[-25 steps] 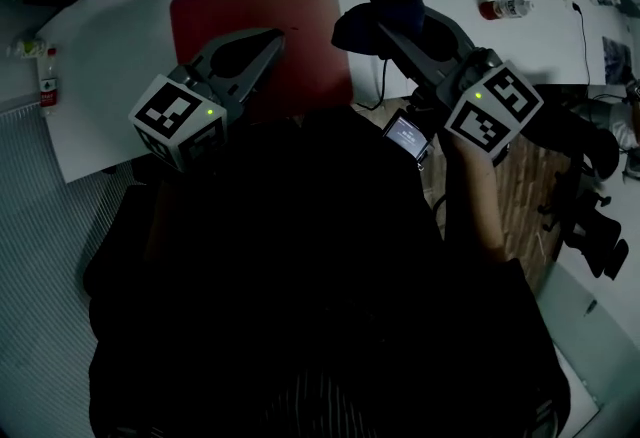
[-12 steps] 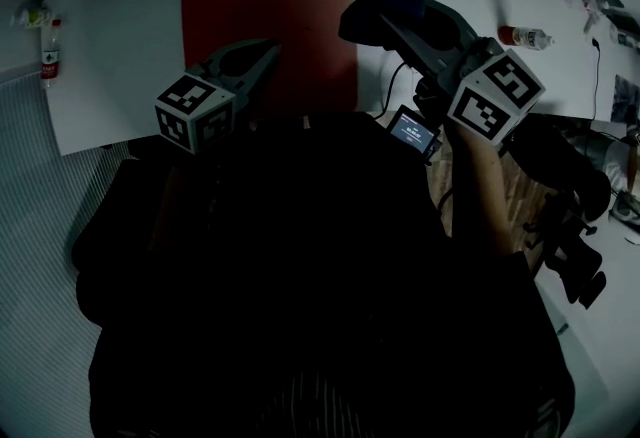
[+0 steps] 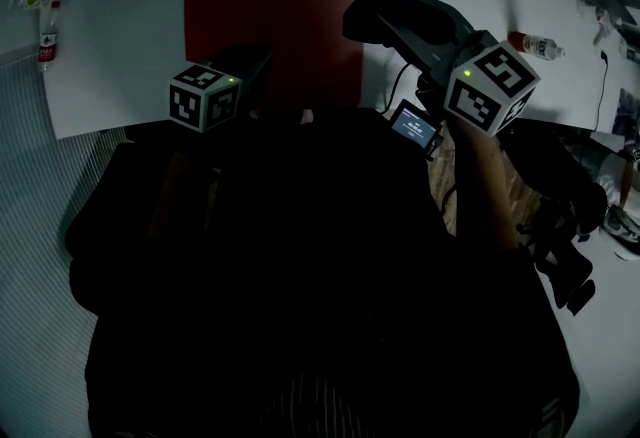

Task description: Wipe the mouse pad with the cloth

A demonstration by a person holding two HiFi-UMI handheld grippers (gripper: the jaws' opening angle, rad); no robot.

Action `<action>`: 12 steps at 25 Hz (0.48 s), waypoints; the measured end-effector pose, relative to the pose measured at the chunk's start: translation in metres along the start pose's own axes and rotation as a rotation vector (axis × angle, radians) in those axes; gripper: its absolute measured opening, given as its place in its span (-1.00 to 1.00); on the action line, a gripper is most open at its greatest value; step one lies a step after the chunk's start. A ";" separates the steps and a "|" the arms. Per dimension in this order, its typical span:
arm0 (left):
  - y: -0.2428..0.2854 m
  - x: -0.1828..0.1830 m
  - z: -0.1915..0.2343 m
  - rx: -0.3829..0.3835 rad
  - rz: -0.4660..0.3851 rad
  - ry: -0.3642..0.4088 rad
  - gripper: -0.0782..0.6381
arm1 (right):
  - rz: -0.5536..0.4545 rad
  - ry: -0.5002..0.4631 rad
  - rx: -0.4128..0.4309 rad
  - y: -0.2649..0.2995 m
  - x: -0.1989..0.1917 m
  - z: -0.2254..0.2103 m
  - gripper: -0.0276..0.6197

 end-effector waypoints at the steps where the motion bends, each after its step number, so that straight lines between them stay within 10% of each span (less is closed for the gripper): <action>1: 0.003 -0.003 0.003 0.005 0.012 -0.006 -0.78 | 0.004 0.005 0.002 0.002 -0.001 -0.001 -0.56; 12: 0.039 -0.035 0.032 0.039 0.156 -0.058 -0.78 | 0.073 0.044 0.026 0.014 -0.018 -0.022 -0.56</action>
Point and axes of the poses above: the fingertips, and each gripper's own axes: y forward along the fingers, z to its left, x out of its top, the point moved 7 cm from there along -y, backward along the fingers, and after that the axes turned 7 degrees about y, right-handed, at the moved point
